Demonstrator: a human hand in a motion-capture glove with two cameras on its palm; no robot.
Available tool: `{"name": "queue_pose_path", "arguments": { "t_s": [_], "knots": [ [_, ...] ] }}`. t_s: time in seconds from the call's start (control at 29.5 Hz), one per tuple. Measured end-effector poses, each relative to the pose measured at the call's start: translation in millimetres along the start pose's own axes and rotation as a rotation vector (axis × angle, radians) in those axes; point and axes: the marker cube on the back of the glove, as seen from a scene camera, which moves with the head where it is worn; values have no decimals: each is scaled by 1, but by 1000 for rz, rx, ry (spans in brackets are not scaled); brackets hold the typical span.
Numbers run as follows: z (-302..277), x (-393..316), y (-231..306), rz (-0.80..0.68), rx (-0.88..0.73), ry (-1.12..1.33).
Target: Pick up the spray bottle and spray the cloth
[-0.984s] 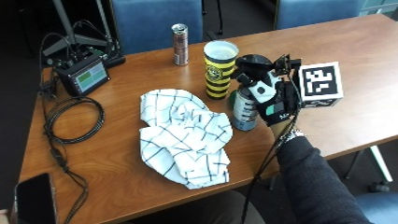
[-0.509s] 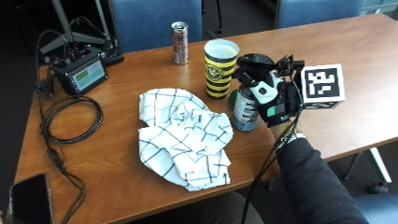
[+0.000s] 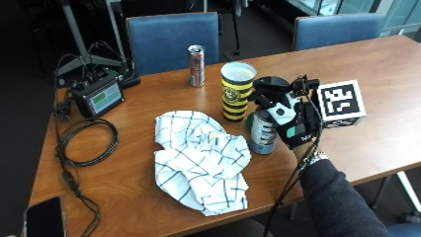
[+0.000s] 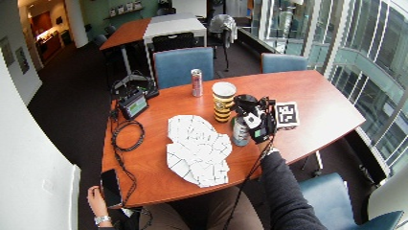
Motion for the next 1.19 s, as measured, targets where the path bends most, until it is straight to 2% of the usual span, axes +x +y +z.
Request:
{"name": "queue_pose_path", "arguments": {
  "t_s": [0.2, 0.41, 0.58, 0.95, 1.19],
  "knots": [
    [-6, -18, 5, 10, -97, 31],
    [-25, -60, -13, -60, -166, 140],
    [-25, -93, -20, -105, -274, 310],
    [11, -137, -32, -294, -630, 789],
    [42, -141, -14, -345, -817, 1021]
  ]
}}
